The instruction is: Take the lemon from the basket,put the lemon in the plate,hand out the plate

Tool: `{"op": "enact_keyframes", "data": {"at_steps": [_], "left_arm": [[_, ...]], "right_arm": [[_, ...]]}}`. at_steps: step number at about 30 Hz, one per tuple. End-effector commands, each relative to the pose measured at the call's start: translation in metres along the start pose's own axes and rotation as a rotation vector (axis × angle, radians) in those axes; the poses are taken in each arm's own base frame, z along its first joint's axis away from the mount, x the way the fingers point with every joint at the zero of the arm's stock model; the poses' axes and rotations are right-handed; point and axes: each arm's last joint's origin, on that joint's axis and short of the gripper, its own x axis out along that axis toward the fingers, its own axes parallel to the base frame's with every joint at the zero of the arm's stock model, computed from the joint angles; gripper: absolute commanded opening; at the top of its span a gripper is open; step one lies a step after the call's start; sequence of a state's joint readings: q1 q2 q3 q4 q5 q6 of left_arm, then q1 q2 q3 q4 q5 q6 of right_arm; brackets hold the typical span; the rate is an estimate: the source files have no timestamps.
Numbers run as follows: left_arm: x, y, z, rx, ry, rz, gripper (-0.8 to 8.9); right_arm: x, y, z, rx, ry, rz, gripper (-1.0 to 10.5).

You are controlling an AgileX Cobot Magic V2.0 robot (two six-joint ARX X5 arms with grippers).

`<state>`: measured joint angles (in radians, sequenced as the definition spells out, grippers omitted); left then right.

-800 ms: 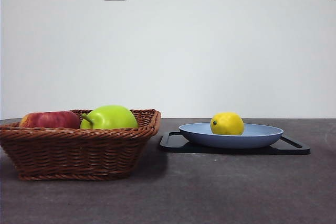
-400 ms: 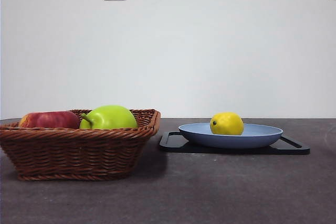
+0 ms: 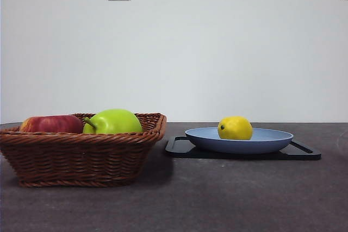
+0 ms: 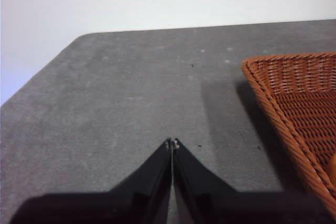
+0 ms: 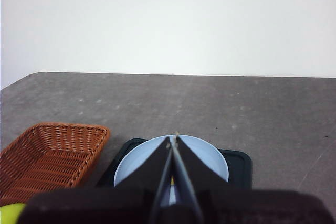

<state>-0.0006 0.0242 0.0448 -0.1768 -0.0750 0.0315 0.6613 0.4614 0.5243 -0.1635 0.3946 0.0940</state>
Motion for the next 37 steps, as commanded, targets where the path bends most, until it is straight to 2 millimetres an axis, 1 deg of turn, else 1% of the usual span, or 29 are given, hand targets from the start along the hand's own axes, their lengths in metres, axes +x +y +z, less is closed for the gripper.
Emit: {"op": "enact_keyframes", "data": {"at_steps": [1, 7, 30, 32, 35, 37], "left_arm": [[0.0001, 0.0002, -0.0018, -0.02, -0.026, 0.001, 0.08], [0.0005, -0.0001, -0.01, -0.056, 0.048, 0.001, 0.08], [0.0006, -0.0002, -0.0083, -0.075, 0.03, 0.0, 0.08], [0.0006, -0.0002, -0.0083, -0.075, 0.03, 0.0, 0.08], [0.0006, -0.0002, -0.0083, -0.075, 0.03, 0.0, 0.08], [0.0006, -0.0002, -0.0083, -0.075, 0.03, -0.001, 0.08]], "right_arm": [[-0.0008, 0.0007, 0.0034, 0.019, -0.015, 0.003, 0.0], [-0.0008, 0.0007, 0.0034, 0.019, -0.015, 0.003, 0.0], [-0.0008, 0.0007, 0.0036, 0.019, -0.015, 0.003, 0.0], [-0.0008, 0.0006, 0.0033, 0.002, -0.013, 0.002, 0.0], [-0.0008, 0.0007, 0.0031, -0.08, -0.012, 0.002, 0.0], [-0.0031, -0.0007, 0.0017, -0.102, -0.005, 0.001, 0.0]]}}
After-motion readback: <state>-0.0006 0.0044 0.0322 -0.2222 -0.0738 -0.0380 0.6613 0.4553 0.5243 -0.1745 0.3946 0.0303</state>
